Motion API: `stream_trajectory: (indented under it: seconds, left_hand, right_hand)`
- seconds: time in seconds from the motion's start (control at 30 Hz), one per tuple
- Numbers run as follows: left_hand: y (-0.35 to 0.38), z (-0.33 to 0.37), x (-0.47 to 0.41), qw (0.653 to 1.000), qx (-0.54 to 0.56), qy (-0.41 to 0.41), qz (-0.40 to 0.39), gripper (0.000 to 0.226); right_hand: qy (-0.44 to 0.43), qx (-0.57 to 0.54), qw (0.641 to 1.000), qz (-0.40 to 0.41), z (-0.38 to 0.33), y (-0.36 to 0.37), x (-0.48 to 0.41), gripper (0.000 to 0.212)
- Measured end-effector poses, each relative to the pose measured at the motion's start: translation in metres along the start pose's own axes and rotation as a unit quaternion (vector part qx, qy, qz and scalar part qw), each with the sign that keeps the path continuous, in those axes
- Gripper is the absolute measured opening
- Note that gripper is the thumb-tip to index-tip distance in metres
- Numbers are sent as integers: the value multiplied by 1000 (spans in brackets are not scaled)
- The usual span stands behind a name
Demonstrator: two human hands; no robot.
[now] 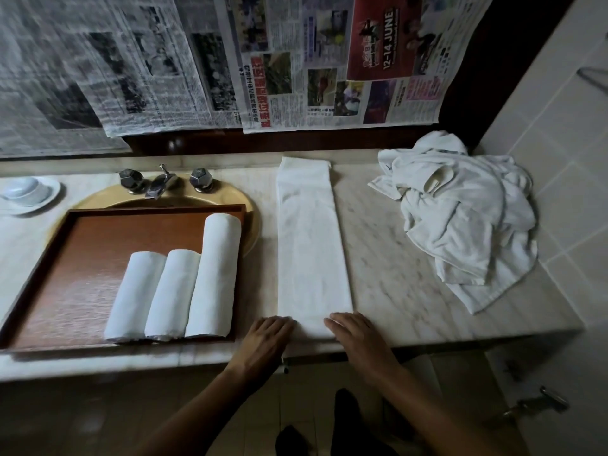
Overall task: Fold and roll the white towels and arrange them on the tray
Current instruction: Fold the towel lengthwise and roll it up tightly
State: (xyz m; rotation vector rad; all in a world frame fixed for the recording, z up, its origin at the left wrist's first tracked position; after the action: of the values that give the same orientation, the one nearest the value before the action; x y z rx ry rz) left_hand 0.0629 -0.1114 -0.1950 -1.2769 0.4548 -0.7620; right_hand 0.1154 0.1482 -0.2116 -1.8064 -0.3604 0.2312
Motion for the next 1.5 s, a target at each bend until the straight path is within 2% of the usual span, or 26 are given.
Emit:
stream_trajectory:
  seconds: [0.07, 0.13, 0.23, 0.37, 0.5, 0.6, 0.67, 0.7, 0.77, 0.83, 0.9, 0.97, 1.03, 1.1, 1.17, 1.3, 1.4, 1.5]
  left_hand:
    - [-1, 4, 6, 999, 35, -2, -6, 35]
    - [-2, 6, 6, 997, 70, -11, -12, 24]
    - [-3, 3, 2, 994, 95, -44, -4, 24]
    - [-11, 0, -7, 985, 145, -91, -22, 26]
    - [-24, -4, -13, 951, 270, -152, -2, 22]
    - [-29, -6, -18, 924, 327, -199, -21, 13]
    - [-29, -9, -20, 914, 342, -217, -16, 14]
    - [-29, -10, -20, 912, 346, -220, -10, 16]
    - [-29, -12, -22, 909, 352, -224, -9, 19]
    - [-28, -15, -26, 907, 352, -228, -15, 20]
    - [-26, -15, -28, 909, 344, -236, -14, 21]
    - [-23, -9, -26, 922, 300, -246, 23, 23]
    - [-15, 4, -22, 956, 173, -220, 83, 30]
    - [-9, 21, -21, 982, 55, -153, 97, 47]
    - [1, 27, -23, 993, -24, -90, 74, 62]
    - [10, 10, -19, 993, -53, -99, -17, 97]
    - [4, 2, -19, 996, -60, -71, -8, 86]
    - [-4, 0, -15, 996, -43, -72, -5, 62]
  right_hand:
    - [-6, -18, 1000, 15, 1, -2, 5, 55]
    - [-2, -22, 999, 30, -2, -12, 7, 41]
    - [23, -39, 999, -5, -3, -20, 5, 42]
    - [75, -89, 992, -45, 6, -31, -3, 30]
    - [136, -184, 971, -73, 6, -46, -11, 15]
    - [163, -201, 965, -45, 6, -42, -13, 7]
    - [180, -157, 971, -8, 4, -36, -14, 11]
    - [176, -127, 976, 10, 0, -33, -14, 20]
    - [133, -83, 987, 45, -17, -30, -12, 43]
    - [73, -39, 994, 69, -34, -25, -7, 49]
    - [57, -13, 997, 55, -42, -18, -3, 49]
    - [76, -6, 997, 21, -39, -12, -1, 59]
    - [79, -3, 997, 5, -35, -6, -1, 66]
    - [69, 2, 998, -7, -33, -5, -3, 77]
    - [63, 2, 998, -15, -30, -8, -5, 84]
    - [48, 23, 997, -56, -22, -9, -13, 70]
    - [30, 17, 997, -67, -13, -17, -19, 70]
    - [1, -5, 998, -69, -7, -24, -20, 72]
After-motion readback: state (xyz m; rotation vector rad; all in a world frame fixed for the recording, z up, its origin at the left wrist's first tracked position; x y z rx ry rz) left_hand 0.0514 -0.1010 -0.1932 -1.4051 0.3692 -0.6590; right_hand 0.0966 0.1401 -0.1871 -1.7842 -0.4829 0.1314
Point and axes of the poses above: each hand's wrist, its own x-axis away from the middle knuckle, its own y-axis out of the palm, z = x × y, the point moved 1 cm from there along -x, towards the middle knuckle, and after that the axes turned 10 degrees about -z, right-handed, at the moved point
